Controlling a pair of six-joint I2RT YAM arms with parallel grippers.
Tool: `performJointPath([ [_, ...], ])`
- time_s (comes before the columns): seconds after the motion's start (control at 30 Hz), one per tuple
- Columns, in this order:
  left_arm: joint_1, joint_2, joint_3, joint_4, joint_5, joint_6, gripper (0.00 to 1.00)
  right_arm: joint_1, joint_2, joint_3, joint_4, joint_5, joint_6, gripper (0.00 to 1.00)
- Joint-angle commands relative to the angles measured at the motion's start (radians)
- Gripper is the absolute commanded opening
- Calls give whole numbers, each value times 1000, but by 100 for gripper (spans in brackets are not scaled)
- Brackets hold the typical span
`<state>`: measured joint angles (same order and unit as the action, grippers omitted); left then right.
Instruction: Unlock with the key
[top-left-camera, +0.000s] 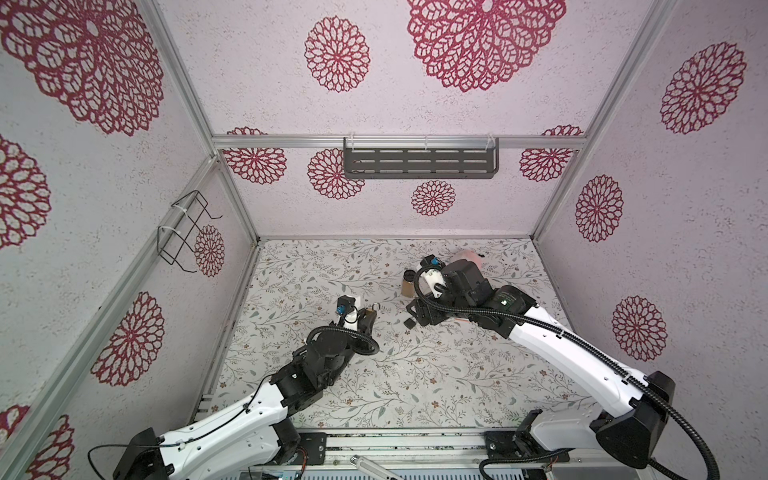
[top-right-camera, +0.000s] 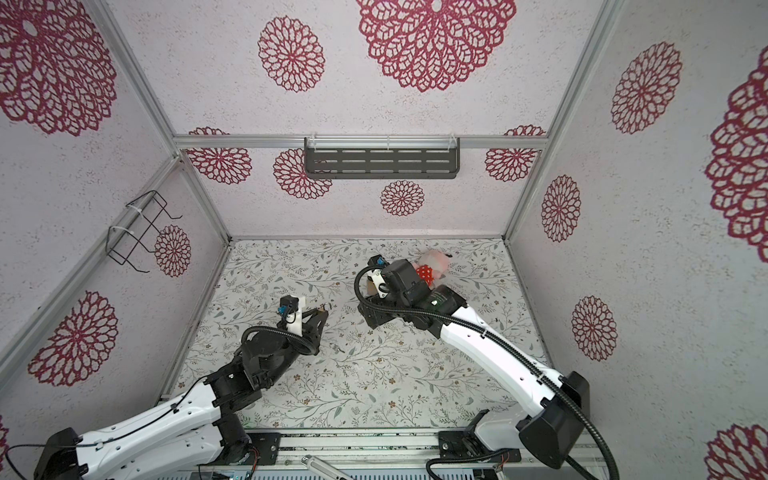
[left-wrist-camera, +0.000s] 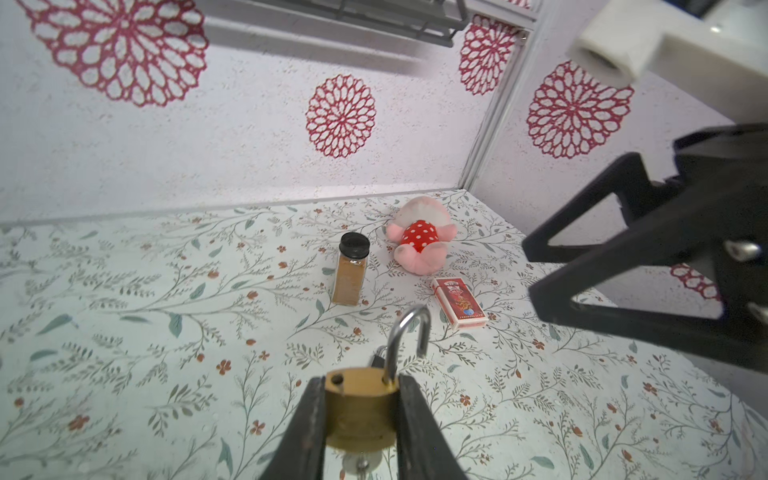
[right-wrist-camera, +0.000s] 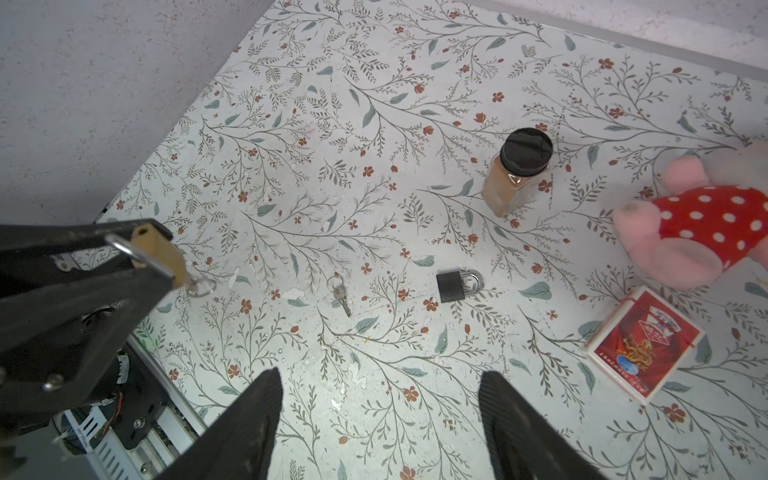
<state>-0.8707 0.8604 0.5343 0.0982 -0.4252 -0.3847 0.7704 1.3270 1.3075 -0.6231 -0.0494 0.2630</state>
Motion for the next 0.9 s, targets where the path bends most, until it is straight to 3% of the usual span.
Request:
performJointPath([
  [0.0,32,-28,59,-213,-9,-147,0,-5,-36,-41,23,-11,27,78],
  [0.2,88,1,183,-619,9,-352,0,-5,-36,-132,63,-1,74,78],
  [0.3,139,37,200,-718,56,-419,0,-2,-21,-168,92,-5,89,78],
  [0.53,273,207,193,-702,239,-435,0,1,4,-274,201,-31,148,77],
  [0.87,371,498,212,-631,346,-418,0,5,50,-364,309,-62,204,76],
])
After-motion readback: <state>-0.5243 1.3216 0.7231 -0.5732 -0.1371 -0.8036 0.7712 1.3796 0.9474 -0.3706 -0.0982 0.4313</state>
